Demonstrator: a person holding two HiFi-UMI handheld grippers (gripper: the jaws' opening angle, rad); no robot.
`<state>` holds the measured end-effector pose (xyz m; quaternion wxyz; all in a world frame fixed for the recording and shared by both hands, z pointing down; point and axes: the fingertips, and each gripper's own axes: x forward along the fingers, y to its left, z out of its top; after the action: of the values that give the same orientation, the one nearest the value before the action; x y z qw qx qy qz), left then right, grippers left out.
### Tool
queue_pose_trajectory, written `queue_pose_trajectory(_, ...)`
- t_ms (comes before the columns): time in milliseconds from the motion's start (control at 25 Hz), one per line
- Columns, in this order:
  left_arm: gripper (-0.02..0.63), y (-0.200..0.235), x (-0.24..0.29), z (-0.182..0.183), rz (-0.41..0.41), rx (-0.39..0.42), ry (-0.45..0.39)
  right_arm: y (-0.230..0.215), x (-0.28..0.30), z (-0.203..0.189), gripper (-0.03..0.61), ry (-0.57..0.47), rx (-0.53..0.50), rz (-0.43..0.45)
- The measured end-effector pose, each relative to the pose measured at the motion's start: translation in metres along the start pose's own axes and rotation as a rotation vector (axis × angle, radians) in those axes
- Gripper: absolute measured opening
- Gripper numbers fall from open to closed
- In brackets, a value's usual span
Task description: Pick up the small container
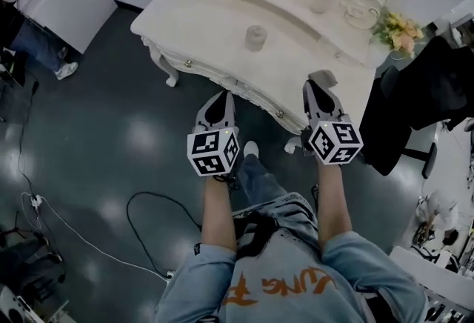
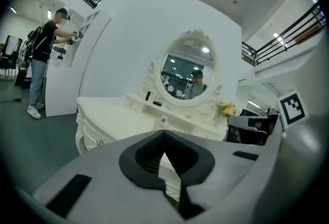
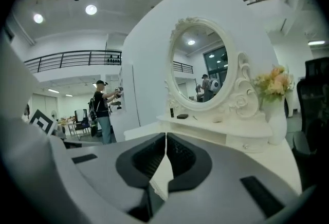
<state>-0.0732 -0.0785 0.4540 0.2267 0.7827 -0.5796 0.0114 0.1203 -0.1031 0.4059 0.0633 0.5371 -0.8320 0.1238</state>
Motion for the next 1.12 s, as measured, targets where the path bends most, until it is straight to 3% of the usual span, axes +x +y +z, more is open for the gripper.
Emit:
queue_pose_trajectory(240, 0.021, 0.016, 0.062, 0.010, 0.070, 0.037, 0.076, -0.028, 0.077, -0.016, 0.029, 0.040, 0.098, 0.061)
queue_pose_trajectory(480, 0.021, 0.007, 0.109, 0.024, 0.072, 0.074, 0.108, -0.059, 0.125, -0.005, 0.029, 0.027, 0.131, 0.073)
queue_pose_trajectory(880, 0.021, 0.004, 0.130, 0.051, 0.083, 0.058, 0.074, -0.065, 0.161, 0.019, 0.029, -0.013, 0.149, 0.134)
queue_pose_trajectory(1120, 0.021, 0.026, 0.138, 0.051, 0.159, 0.050, 0.071, -0.061, 0.171, 0.021, 0.029, -0.021, 0.116, 0.143)
